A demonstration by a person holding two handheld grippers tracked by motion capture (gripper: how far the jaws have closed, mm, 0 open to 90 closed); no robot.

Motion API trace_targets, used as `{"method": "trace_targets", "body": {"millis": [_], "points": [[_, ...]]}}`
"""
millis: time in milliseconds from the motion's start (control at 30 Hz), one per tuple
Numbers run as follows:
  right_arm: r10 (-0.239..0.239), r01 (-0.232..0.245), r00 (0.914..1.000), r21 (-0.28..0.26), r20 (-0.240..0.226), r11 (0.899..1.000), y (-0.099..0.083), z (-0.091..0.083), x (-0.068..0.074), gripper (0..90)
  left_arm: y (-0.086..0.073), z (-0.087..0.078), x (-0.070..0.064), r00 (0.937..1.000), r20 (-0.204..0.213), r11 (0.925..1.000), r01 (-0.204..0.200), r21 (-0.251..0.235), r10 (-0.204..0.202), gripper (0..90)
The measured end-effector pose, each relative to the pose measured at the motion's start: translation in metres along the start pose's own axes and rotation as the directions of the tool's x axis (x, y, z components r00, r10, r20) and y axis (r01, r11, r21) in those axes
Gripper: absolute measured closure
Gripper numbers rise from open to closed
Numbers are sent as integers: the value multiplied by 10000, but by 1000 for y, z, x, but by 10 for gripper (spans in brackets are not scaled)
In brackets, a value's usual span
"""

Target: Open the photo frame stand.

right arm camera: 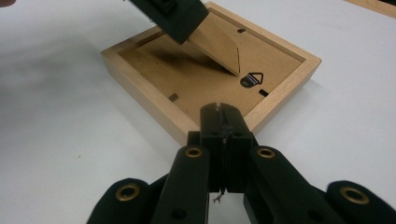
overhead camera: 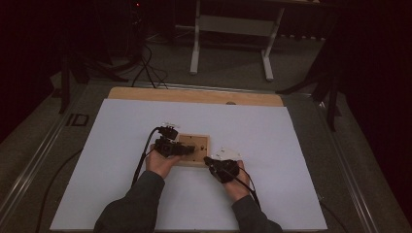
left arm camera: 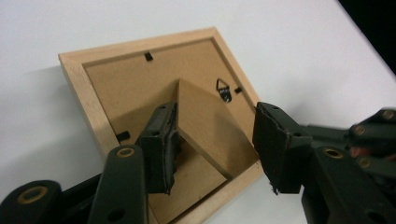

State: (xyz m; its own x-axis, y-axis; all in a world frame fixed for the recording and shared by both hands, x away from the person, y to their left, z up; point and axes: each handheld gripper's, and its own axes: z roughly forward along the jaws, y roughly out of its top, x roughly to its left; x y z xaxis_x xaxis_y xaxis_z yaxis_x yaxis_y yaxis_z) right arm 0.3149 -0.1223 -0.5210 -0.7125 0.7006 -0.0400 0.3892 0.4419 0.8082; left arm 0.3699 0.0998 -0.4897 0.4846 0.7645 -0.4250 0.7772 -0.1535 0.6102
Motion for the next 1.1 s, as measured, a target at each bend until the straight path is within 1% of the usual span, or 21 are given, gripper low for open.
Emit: {"method": "trace_targets", "body": {"millis": [33, 67, 133, 167, 300, 400, 600, 700, 767, 967, 1067, 1100], "points": [[-11, 11, 10000, -6, 1, 10000, 0, 0, 0, 892, 1, 0, 1, 9998, 108, 9998, 164, -68, -163, 512], [-3, 3, 10000, -12, 0, 10000, 0, 0, 0, 891, 1, -1, 2, 9997, 98, 9997, 228, -107, -227, 522], [-2, 2, 10000, -11, 0, 10000, 0, 0, 0, 891, 2, -1, 2, 9998, 42, 9998, 207, -80, -207, 557], [-14, 14, 10000, -8, 7, 10000, 0, 0, 0, 891, 2, -1, 1, 9999, -76, 9999, 150, -2, -150, 564], [5, -5, 10000, 2, 3, 10000, 0, 0, 0, 891, 2, 0, 1, 9998, -116, 9998, 159, 69, -158, 564], [9, -9, 10000, 6, 8, 10000, 0, 0, 0, 891, 3, 1, 0, 9998, -137, 9997, 139, 180, -136, 544], [21, -21, 10000, -1, 4, 10000, 0, 0, 0, 891, 5, 2, 0, 9998, -163, 9993, 102, 356, -97, 549], [5, -5, 10000, 6, 6, 10000, 0, 0, 0, 891, 5, 2, -1, 9997, -244, 9990, 38, 445, -27, 552], [-2, 2, 10000, 10, -2, 10000, 0, 0, 0, 891, 5, 2, 0, 9995, -308, 9981, -90, 606, 109, 555], [23, -23, 10000, 3, -28, 10000, 0, 0, 0, 886, 5, 2, -1, 9990, -368, 9977, -221, 634, 244, 559], [-8, 9, 10000, 30, -30, 10000, 0, 0, 0, 873, 4, 2, -3, 9983, -412, 9974, -397, 599, 422, 560], [-21, 21, 10000, 36, -27, 10000, 0, 0, 0, 869, 4, 2, -3, 9983, -412, 9974, -397, 599, 422, 559]]}}
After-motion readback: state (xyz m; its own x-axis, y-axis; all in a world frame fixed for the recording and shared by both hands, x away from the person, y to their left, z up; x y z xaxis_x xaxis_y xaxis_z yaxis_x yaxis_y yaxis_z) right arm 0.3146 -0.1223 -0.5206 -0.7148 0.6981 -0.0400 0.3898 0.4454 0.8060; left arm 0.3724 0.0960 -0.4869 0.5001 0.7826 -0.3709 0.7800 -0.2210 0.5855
